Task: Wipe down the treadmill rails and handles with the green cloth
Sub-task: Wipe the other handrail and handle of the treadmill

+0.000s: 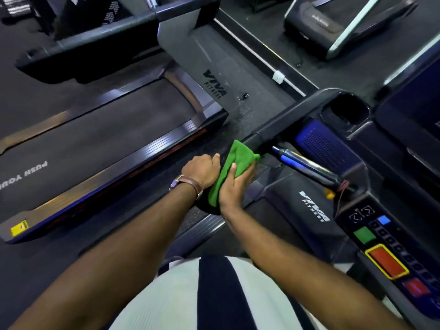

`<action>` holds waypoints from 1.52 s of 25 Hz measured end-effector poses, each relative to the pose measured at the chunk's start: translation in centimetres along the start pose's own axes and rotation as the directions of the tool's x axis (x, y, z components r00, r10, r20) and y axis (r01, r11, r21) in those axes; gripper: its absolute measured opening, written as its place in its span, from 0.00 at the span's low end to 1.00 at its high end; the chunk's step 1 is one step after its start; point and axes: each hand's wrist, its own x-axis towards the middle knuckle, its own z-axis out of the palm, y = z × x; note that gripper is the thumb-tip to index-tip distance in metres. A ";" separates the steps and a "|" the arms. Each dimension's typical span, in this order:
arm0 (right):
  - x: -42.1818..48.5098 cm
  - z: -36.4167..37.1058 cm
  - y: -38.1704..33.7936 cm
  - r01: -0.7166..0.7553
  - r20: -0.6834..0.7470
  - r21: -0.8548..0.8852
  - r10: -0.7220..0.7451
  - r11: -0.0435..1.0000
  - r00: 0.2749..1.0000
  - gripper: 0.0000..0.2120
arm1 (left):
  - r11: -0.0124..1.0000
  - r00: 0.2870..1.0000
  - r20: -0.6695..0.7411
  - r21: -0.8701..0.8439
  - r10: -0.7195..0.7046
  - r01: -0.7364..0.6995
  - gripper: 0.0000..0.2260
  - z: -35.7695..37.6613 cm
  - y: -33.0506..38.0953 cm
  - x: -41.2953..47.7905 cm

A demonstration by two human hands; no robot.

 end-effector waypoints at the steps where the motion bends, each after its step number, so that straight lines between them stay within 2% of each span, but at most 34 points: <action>1: 1.0 0.3 -0.2 -0.174 -0.033 0.186 0.183 0.967 0.983 0.35 | 1.000 1.000 -0.001 0.001 -0.004 0.004 0.27 0.1 -0.2 0.1; 2: 2.6 0.3 -0.7 -0.336 -0.001 0.387 0.365 0.859 0.931 0.32 | 1.000 1.000 0.002 -0.001 -0.003 0.003 0.27 0.1 -0.5 0.2; 4: 5.4 -0.5 -1.9 -0.557 0.126 0.546 0.595 0.626 0.794 0.23 | 1.000 1.000 0.017 -0.019 0.002 -0.002 0.27 0.1 -0.8 0.1; 5: 6.2 -0.7 -2.2 -0.598 0.148 0.579 0.650 0.554 0.745 0.21 | 1.000 1.000 0.020 -0.024 0.005 -0.004 0.27 0.0 -0.9 0.1; 6: 6.1 -0.7 -2.7 -0.573 0.118 0.626 0.662 0.529 0.740 0.20 | 1.000 1.000 0.018 -0.017 0.012 -0.011 0.27 0.0 -0.9 0.0; 7: 5.2 -0.4 -2.9 -0.503 0.042 0.613 0.611 0.609 0.791 0.18 | 1.000 1.000 0.012 -0.002 0.019 -0.019 0.27 0.0 -0.8 0.0; 8: 3.6 -0.1 -2.7 -0.391 -0.061 0.479 0.475 0.785 0.878 0.21 | 0.999 1.000 0.005 0.016 0.028 -0.029 0.27 0.0 -0.7 0.0; 9: 1.6 0.1 -2.2 -0.225 -0.152 0.258 0.269 0.939 0.951 0.26 | 0.999 0.999 0.001 0.030 0.038 -0.038 0.27 0.1 -0.8 0.1; 10: -0.1 0.4 -0.8 -0.023 -0.136 0.048 0.029 0.999 0.990 0.29 | 0.998 0.999 -0.002 0.036 0.046 -0.046 0.28 0.1 -0.9 0.1; 11: -0.8 0.3 -0.1 0.126 -0.105 -0.093 -0.136 0.988 0.985 0.30 | 0.998 0.999 -0.007 0.035 0.053 -0.052 0.28 0.1 -1.0 0.0; 13: 1.2 -1.1 -0.2 0.339 -0.075 -0.322 -0.380 0.884 0.922 0.27 | 0.998 0.998 -0.022 0.023 0.060 -0.060 0.29 0.1 -1.1 -0.1; 15: 5.4 -2.9 -1.4 0.419 0.020 -0.613 -0.517 0.670 0.856 0.24 | 0.997 0.997 -0.031 0.014 0.077 -0.076 0.29 0.2 -1.2 -0.4; 16: 7.5 -3.5 -2.6 0.429 0.123 -0.733 -0.518 0.527 0.847 0.23 | 0.996 0.996 -0.035 0.016 0.087 -0.087 0.29 0.2 -1.1 -0.5; 18: 10.1 -3.6 -6.4 0.450 0.348 -0.863 -0.375 0.228 0.859 0.22 | 0.994 0.993 -0.049 0.026 0.106 -0.104 0.28 0.1 -0.9 -0.8; 19: 10.5 -3.1 -8.5 0.471 0.425 -0.874 -0.282 0.119 0.860 0.23 | 0.993 0.992 -0.056 0.030 0.115 -0.114 0.27 0.0 -0.8 -0.9; 20: 10.6 -2.2 -10.0 0.505 0.487 -0.862 -0.203 0.045 0.849 0.24 | 0.991 0.990 -0.061 0.033 0.128 -0.126 0.26 -0.1 -0.7 -1.0; 21: 10.3 -1.3 -10.7 0.556 0.548 -0.831 -0.149 0.014 0.823 0.24 | 0.989 0.987 -0.064 0.033 0.145 -0.143 0.24 -0.2 -0.7 -1.2; 22: 9.9 -0.8 -10.5 0.626 0.619 -0.780 -0.129 0.016 0.775 0.25 | 0.986 0.984 -0.065 0.036 0.164 -0.162 0.22 -0.2 -0.8 -1.3; 24: 8.7 -1.8 -8.8 0.762 0.737 -0.641 -0.200 0.093 0.645 0.25 | 0.978 0.977 -0.066 0.059 0.202 -0.198 0.17 -0.1 -1.1 -1.5; 26: 9.3 -5.1 -7.4 0.801 0.738 -0.572 -0.316 0.174 0.596 0.25 | 0.969 0.968 -0.082 0.087 0.237 -0.229 0.17 0.3 -1.2 -1.7; 27: 10.6 -6.3 -7.7 0.779 0.706 -0.599 -0.335 0.188 0.624 0.25 | 0.966 0.964 -0.089 0.092 0.250 -0.242 0.18 0.5 -1.1 -1.8; 29: 14.0 -6.5 -9.3 0.643 0.622 -0.749 -0.163 0.160 0.766 0.25 | 0.964 0.963 -0.077 0.088 0.258 -0.251 0.19 0.8 -0.7 -1.5; 31: 17.1 -4.1 -11.7 0.548 0.548 -0.836 0.055 0.022 0.835 0.27 | 0.965 0.966 -0.051 0.095 0.252 -0.246 0.20 0.8 -0.3 -0.7; 32: 17.8 -2.3 -12.5 0.554 0.542 -0.832 0.155 -0.041 0.826 0.29 | 0.963 0.967 -0.040 0.112 0.251 -0.245 0.19 0.8 0.2 -0.2; 33: 17.8 -0.6 -13.0 0.604 0.573 -0.793 0.239 -0.083 0.784 0.30 | 0.960 0.966 -0.044 0.132 0.255 -0.247 0.19 0.8 0.8 0.1; 34: 17.6 0.6 -13.0 0.684 0.637 -0.724 0.298 -0.085 0.711 0.29 | 0.957 0.964 -0.063 0.149 0.259 -0.247 0.19 0.9 1.6 0.3; 36: 17.2 1.1 -12.2 0.819 0.760 -0.574 0.358 -0.021 0.542 0.25 | 0.959 0.960 -0.124 0.163 0.251 -0.230 0.18 1.4 3.2 0.7; 37: 17.7 0.4 -12.1 0.852 0.799 -0.523 0.356 0.013 0.485 0.25 | 0.963 0.960 -0.153 0.168 0.235 -0.209 0.17 1.6 3.8 0.7; 38: 18.8 -0.5 -12.4 0.860 0.813 -0.510 0.342 0.028 0.471 0.27 | 0.964 0.957 -0.180 0.186 0.225 -0.192 0.17 1.9 4.1 0.7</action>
